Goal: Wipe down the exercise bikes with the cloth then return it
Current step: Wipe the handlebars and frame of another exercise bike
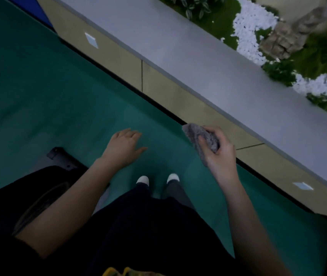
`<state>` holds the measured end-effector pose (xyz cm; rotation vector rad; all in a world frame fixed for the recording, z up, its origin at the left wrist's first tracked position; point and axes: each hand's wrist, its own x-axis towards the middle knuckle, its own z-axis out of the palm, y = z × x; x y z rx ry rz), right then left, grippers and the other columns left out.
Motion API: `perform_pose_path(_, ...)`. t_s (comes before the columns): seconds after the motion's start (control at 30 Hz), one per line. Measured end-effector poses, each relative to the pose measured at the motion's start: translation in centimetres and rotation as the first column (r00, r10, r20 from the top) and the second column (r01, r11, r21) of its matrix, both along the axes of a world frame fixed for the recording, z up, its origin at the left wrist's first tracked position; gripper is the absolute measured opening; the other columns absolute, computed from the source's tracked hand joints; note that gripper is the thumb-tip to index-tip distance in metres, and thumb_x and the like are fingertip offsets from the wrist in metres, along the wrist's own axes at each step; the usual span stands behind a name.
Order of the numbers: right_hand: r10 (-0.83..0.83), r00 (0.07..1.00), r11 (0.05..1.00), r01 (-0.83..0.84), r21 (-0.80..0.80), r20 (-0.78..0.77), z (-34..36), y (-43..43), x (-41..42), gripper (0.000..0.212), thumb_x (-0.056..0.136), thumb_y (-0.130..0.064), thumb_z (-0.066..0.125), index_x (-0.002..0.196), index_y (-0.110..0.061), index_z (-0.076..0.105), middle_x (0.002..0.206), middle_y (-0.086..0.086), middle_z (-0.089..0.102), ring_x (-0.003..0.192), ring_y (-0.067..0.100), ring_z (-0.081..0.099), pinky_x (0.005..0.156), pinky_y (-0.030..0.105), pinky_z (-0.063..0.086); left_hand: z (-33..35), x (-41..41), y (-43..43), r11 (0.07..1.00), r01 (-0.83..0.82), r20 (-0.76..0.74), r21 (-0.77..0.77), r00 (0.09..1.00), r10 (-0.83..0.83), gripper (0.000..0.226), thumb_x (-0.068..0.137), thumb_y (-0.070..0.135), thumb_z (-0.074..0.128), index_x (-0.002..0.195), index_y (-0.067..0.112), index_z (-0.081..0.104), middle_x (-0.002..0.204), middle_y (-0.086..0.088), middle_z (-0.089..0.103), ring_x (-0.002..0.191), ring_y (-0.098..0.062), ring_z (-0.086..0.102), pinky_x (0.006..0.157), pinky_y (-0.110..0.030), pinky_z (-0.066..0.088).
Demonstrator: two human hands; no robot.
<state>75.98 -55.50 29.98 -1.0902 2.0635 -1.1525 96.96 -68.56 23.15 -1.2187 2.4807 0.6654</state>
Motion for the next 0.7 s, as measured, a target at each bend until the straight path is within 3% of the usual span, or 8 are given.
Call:
perform_pose_path(0.17,0.216,0.976,0.976,-0.215,-0.021,0.036,-0.6,-6.1,-2.5,0.020,0.091,-0.012,0.061,0.103,-0.027,0.061,0.094,-0.027,0.061,0.086,-0.016,0.058,0.071,0.001,0.041,-0.6,0.3,-1.1,0.969,-0.246,0.001,-0.034,0.969,0.247,0.060,0.095,0.050,0.042,0.145,0.017,0.034,0.151,-0.002,0.035,0.142,-0.022,0.024,0.113,-0.039,0.019)
perform_pose_path(0.37,0.472,0.882,0.880,-0.471,-0.056,0.007,-0.1,-13.5,-7.9,0.020,0.091,-0.013,0.063,0.103,-0.029,0.059,0.095,-0.032,0.057,0.086,-0.021,0.055,0.067,-0.002,0.040,0.6,-3.3,-2.9,0.872,-0.485,0.014,-0.064,0.874,0.486,0.059,0.096,0.050,0.041,0.144,0.017,0.035,0.149,-0.002,0.038,0.139,-0.023,0.029,0.112,-0.039,0.022)
perform_pose_path(0.7,0.516,0.856,0.857,-0.516,-0.006,0.035,-1.1,-22.6,-14.2,0.012,0.091,-0.017,0.061,0.101,-0.023,0.062,0.091,-0.011,0.064,0.081,-0.010,0.058,0.067,0.003,0.044,2.7,-8.2,-6.7,0.792,-0.605,-0.143,-0.083,0.793,0.592,0.054,0.096,0.046,0.046,0.141,0.017,0.041,0.144,-0.001,0.045,0.135,-0.022,0.036,0.109,-0.037,0.026)
